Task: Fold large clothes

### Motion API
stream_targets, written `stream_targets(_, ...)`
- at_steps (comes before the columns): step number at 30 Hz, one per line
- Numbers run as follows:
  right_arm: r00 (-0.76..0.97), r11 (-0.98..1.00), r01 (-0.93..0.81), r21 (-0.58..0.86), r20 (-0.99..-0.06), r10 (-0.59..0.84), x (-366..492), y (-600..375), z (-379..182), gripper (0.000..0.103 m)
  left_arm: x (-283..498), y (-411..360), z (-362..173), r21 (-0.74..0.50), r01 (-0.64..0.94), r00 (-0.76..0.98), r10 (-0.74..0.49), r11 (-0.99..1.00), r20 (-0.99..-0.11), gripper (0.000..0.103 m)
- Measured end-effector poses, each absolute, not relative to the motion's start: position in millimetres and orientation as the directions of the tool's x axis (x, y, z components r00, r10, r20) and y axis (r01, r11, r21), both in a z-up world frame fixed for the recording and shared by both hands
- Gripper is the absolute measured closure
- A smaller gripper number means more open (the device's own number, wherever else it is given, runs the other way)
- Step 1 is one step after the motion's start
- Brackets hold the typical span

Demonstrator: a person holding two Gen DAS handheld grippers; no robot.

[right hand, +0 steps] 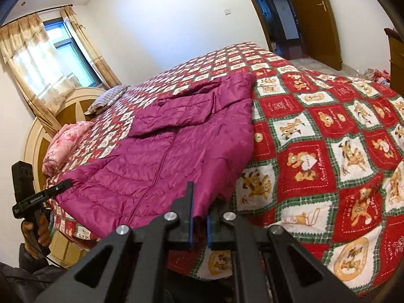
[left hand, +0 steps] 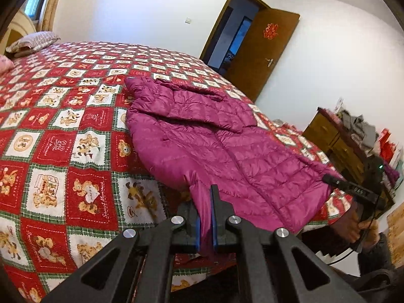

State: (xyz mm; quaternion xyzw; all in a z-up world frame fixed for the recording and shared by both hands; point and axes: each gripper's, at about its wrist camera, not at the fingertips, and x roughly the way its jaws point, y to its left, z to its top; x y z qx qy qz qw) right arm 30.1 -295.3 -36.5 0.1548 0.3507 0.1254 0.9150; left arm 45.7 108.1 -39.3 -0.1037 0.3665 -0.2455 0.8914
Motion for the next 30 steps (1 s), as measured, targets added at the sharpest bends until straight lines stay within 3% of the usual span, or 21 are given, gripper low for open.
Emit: stream_targets(30,0.726,0.941,-0.090,0.327,-0.625,0.287,32.6,-287.2,-30.5,0.094,49.0,111.1,-41.9,-0.388,0.362,0.589,-0.531,0.847,-0.609,0.098)
